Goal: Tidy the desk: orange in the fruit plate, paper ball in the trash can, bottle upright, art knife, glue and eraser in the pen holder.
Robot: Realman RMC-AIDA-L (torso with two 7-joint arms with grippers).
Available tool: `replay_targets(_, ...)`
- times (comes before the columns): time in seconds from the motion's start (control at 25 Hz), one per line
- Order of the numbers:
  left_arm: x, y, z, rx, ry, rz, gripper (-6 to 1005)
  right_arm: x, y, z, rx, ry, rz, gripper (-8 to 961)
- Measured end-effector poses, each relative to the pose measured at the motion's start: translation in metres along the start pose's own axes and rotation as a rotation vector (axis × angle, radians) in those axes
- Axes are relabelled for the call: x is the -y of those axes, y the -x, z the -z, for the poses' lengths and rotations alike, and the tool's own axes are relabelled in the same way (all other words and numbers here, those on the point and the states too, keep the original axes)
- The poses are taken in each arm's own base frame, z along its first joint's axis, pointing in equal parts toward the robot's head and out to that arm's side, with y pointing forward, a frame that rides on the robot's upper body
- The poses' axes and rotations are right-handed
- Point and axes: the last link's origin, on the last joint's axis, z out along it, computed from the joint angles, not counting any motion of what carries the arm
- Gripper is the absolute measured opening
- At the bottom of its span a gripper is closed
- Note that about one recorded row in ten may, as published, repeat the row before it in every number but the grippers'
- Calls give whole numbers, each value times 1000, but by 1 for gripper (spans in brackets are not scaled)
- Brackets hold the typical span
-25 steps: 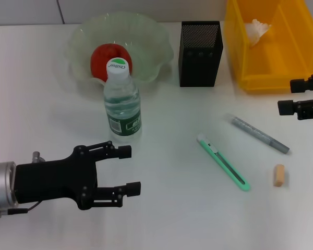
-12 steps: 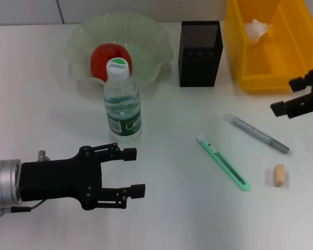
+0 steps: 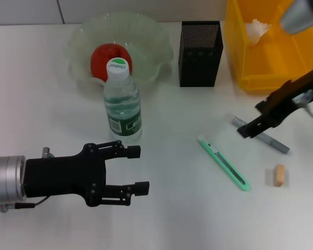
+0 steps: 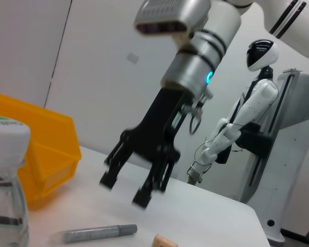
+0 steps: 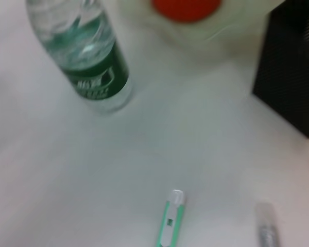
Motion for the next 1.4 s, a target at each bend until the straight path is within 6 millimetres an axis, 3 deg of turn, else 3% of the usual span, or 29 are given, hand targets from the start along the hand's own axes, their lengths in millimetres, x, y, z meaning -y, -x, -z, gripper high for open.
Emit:
replay_targets(0.2,2,-1,-3,4,-2,-4,844,-9,15,-30,-46,-4,41,835)
replay_targets(0.6,2,0,-3,6,-4,-3,844,-38,32,-65,-77,-2,123,828)
replay_targets(1.4,0,7,0,15,-24,4,844,-46,34,-84,-69,-53,131,772)
